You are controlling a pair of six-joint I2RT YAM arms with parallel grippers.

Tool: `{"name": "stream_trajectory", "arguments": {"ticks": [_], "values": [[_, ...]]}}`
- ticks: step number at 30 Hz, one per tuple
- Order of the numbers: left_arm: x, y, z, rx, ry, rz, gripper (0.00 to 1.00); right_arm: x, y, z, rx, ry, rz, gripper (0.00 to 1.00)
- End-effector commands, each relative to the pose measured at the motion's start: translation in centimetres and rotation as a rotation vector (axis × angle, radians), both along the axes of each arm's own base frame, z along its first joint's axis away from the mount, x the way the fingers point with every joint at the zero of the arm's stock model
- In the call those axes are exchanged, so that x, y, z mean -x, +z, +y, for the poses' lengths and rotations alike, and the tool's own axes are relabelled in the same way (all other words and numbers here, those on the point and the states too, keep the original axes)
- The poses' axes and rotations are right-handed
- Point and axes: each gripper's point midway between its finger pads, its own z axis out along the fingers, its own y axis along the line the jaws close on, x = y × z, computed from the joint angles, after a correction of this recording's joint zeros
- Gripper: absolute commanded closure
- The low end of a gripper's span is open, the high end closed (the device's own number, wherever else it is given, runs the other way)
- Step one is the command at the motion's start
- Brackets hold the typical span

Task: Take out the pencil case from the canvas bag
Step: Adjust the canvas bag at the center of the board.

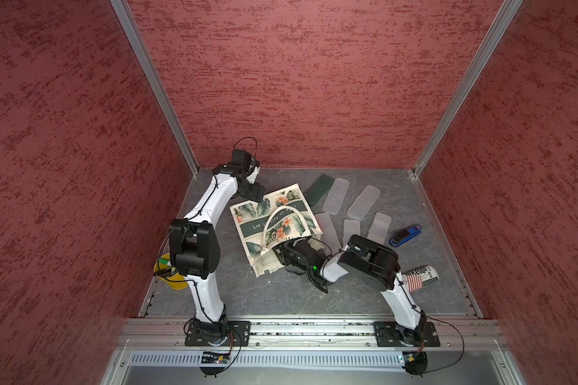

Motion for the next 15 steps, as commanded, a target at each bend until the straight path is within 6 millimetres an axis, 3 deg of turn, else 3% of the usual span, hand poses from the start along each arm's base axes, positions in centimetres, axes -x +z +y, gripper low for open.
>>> {"name": "stream_trajectory", "arguments": {"ticks": [1,5,8,9,11,12,15], "values": [[-0.2,-1.0,-1.5,0.043,-0.069,0.03,0.11,0.5,-3.4,-1.1,0.089,0.002,0.046,0.23],[0.0,-3.6,-2.5,0.011,-0.108,0.087,0.22,0.4,-3.4,-1.2,0.085,-0.005,0.048,0.23],[0.3,-4.7,-3.7,0.019,-0.136,0.115,0.39,0.3,-3.4,-1.3,0.086,-0.01,0.044,0.23],[0.3,-4.8,-4.0,0.017,-0.138,0.116,0.51,0.2,-3.2,-1.4,0.085,-0.013,0.041,0.23],[0.4,-4.6,-4.5,0.012,-0.14,0.108,0.89,0.1,-3.0,-1.4,0.088,-0.016,0.034,0.23],[0.4,-4.2,-4.6,0.007,-0.137,0.096,1.0,0.2,-2.9,-1.4,0.092,-0.015,0.029,0.23],[0.7,-1.9,-5.5,0.03,-0.154,0.047,1.0,0.1,-2.4,-1.9,0.097,-0.033,0.02,0.23]]}}
